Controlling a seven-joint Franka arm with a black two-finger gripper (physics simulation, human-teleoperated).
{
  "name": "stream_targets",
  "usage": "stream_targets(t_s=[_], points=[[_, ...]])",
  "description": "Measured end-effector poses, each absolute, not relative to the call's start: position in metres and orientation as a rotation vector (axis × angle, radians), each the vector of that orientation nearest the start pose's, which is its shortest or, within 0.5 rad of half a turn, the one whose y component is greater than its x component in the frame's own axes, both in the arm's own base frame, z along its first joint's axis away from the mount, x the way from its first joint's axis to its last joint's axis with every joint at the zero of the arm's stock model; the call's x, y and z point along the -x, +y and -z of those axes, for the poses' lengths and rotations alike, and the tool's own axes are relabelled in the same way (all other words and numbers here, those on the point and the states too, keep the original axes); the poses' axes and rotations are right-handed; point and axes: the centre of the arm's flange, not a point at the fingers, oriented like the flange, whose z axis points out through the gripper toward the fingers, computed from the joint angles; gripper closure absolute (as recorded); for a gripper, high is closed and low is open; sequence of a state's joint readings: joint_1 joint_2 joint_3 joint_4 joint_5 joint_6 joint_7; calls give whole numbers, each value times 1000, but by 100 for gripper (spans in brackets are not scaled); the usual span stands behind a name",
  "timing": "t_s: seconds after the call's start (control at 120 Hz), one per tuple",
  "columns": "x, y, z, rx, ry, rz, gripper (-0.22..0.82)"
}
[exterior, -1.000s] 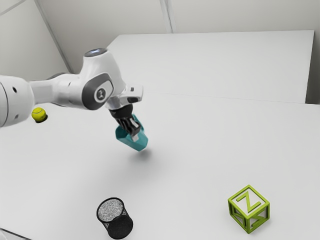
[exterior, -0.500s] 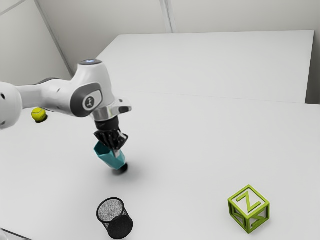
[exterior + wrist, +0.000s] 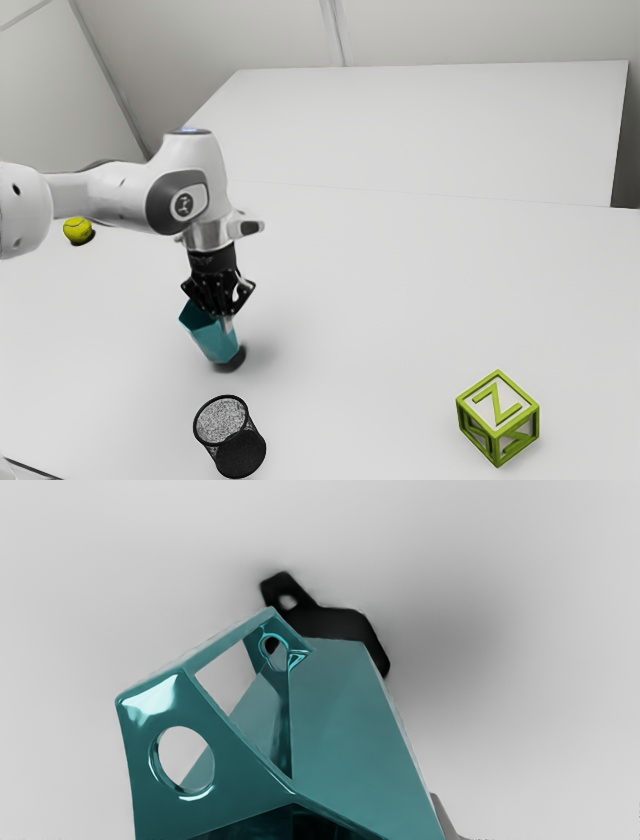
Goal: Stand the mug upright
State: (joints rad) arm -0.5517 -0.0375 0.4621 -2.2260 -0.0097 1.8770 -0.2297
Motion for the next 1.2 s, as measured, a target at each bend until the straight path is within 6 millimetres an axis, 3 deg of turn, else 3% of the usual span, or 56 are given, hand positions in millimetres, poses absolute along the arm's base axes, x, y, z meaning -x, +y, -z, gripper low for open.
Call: stream_targets(t_s=[0.5, 0.742, 0.875, 1.008, 1.2], points=[[-482, -39, -336, 3059, -440, -602, 78], [-487, -57, -346, 3072, -409, -563, 29], [-497, -70, -374, 3097, -372, -496, 16], [-506, -81, -421, 3119, -320, -433, 8], [-537, -68, -536, 3061, -228, -134, 3]])
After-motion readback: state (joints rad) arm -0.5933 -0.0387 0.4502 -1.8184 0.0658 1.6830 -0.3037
